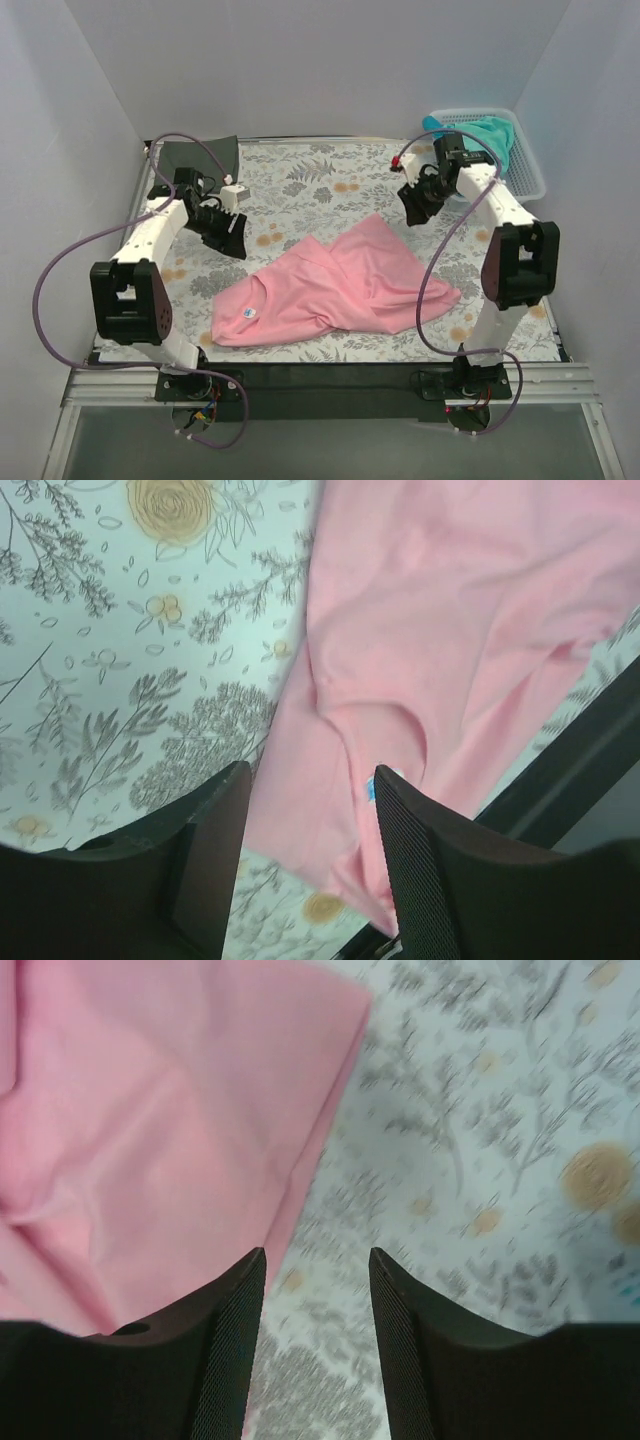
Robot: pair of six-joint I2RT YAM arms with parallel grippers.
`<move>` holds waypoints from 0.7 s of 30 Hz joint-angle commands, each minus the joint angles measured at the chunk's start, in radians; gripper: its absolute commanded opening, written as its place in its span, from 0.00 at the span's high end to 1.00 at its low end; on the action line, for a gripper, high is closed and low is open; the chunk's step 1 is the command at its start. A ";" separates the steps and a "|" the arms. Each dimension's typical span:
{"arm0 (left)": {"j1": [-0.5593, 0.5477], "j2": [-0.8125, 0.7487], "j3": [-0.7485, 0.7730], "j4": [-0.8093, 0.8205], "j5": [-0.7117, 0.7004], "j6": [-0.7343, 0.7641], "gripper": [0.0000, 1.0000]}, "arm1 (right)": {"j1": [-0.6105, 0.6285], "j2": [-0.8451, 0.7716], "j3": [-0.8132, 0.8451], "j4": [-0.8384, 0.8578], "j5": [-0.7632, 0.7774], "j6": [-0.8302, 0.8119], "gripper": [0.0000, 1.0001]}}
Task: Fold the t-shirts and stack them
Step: Flatten the tshirt out
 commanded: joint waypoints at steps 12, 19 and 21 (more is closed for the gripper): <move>-0.186 0.166 -0.068 0.263 -0.030 -0.462 0.48 | 0.056 0.512 0.515 0.094 -0.086 0.159 0.38; -0.217 0.222 -0.040 0.274 -0.079 -0.462 0.47 | 0.110 0.557 0.429 0.154 -0.048 0.144 0.36; -0.219 0.245 -0.004 0.276 -0.068 -0.450 0.47 | 0.110 0.557 0.406 0.161 -0.046 0.134 0.39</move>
